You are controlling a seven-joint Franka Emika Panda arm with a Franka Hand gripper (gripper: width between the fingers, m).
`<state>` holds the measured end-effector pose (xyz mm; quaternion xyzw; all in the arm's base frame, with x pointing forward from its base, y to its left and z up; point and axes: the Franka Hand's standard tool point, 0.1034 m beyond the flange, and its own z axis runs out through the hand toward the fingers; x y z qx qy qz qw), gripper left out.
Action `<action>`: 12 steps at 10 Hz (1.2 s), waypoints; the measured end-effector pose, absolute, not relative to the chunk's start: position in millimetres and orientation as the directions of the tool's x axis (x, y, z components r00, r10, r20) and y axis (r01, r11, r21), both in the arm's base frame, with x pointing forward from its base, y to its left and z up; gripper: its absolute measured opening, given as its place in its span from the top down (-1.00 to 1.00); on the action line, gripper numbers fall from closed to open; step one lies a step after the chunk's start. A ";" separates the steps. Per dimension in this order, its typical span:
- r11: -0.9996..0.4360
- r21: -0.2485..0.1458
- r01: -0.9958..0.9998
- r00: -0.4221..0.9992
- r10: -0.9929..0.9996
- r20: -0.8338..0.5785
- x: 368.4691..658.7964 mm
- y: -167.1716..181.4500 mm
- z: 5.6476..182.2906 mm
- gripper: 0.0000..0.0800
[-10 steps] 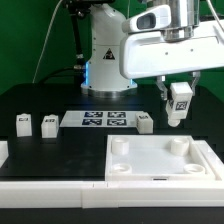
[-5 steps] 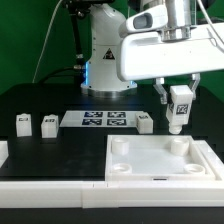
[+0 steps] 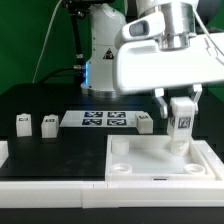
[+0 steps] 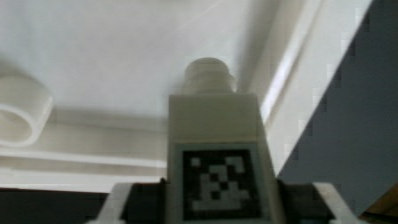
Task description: Assemble one leg
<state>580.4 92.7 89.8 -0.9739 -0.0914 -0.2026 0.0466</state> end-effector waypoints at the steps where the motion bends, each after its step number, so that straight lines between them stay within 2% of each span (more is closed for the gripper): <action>1: -0.979 -0.060 0.195 0.905 0.155 0.396 591.1 93.2 92.3 0.27; 6: -0.979 -0.060 0.195 0.903 0.156 0.400 586.9 96.4 91.3 0.27; 8: -0.976 -0.062 0.209 0.893 0.164 0.419 598.0 108.1 98.4 0.27; 10: -0.975 -0.068 0.211 0.888 0.162 0.430 616.5 112.3 97.3 0.27; 12: -0.975 -0.070 0.209 0.891 0.160 0.426 619.3 111.7 90.8 0.27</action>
Offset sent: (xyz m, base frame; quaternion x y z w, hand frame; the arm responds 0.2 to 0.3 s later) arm 0.0000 0.0000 0.0000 0.0000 0.0000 0.0000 1.0000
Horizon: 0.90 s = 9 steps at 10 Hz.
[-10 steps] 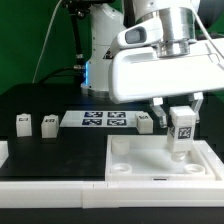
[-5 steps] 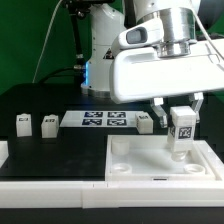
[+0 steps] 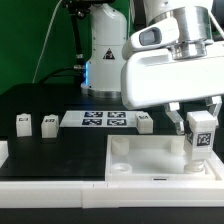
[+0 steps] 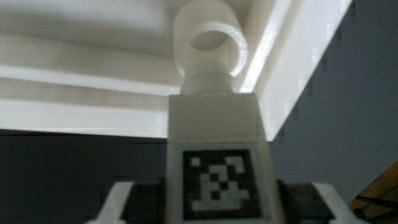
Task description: Assemble one leg
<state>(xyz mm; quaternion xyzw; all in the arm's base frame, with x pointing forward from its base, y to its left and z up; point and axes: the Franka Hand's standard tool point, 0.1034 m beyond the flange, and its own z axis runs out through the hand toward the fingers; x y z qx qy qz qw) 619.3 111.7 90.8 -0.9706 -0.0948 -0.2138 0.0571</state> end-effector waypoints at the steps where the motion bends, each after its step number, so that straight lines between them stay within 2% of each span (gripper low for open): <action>1: -0.975 -0.072 0.209 0.891 0.159 0.425 618.5 114.3 90.1 0.27; 4: -0.974 -0.071 0.216 0.875 0.161 0.456 610.1 129.6 89.4 0.27; 9: -0.972 -0.045 0.229 0.850 0.177 0.497 606.2 120.5 88.9 0.27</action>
Offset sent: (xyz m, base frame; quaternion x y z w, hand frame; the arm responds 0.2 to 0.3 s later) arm -0.0212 0.0049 -0.0077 -0.0159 0.0023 0.0011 0.9999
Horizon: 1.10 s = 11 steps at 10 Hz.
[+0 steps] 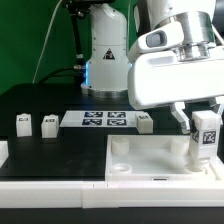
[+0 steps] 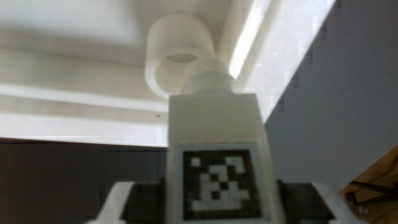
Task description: Assemble one leg
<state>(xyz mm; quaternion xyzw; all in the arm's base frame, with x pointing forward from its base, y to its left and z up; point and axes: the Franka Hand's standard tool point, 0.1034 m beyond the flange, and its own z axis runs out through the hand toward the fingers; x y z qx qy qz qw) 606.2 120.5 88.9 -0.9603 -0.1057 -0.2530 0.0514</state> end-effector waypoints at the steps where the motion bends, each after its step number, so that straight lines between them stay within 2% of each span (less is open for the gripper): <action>1: -0.972 -0.041 0.230 0.847 0.179 0.500 605.6 117.2 88.5 0.27; 6: -0.974 -0.037 0.225 0.842 0.176 0.510 599.6 114.7 71.8 0.27; 10: -0.971 -0.019 0.238 0.807 0.187 0.560 603.7 117.1 71.0 0.27; 11: -0.971 -0.023 0.239 0.816 0.189 0.546 601.9 117.5 68.0 0.07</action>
Offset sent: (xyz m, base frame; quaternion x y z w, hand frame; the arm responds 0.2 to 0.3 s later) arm -0.0046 -0.0057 -0.0103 -0.0018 0.0137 -0.0102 0.9999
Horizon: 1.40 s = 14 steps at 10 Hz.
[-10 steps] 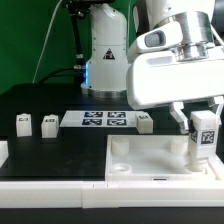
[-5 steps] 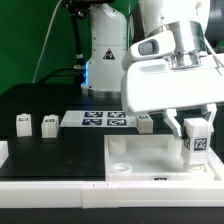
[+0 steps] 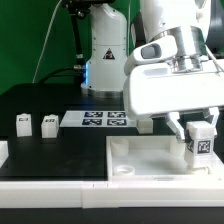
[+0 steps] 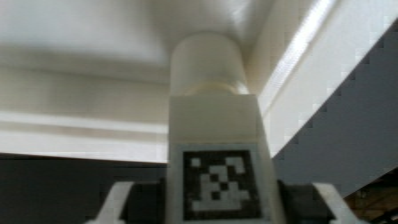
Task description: Assemble one leg
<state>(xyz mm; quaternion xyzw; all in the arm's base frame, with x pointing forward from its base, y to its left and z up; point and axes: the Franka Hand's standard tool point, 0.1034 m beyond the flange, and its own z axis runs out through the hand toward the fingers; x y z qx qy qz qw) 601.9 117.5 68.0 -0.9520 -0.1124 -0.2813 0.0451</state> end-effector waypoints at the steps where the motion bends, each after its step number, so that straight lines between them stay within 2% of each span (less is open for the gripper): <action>1: -0.971 -0.023 0.239 0.817 0.189 0.546 601.9 117.4 68.0 0.07; 2: -0.971 -0.023 0.239 0.817 0.189 0.545 601.8 117.4 67.8 -0.38; 3: -0.971 -0.023 0.239 0.817 0.189 0.545 601.8 117.3 67.8 -0.55; 10: -0.970 -0.024 0.240 0.820 0.190 0.540 601.2 117.5 66.9 -0.62; 14: -0.965 -0.070 0.254 0.917 0.217 0.336 605.2 121.7 68.1 -0.62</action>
Offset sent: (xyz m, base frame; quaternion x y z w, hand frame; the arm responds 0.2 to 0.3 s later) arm 0.0000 0.0000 0.0000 0.0000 0.0000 0.0000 1.0000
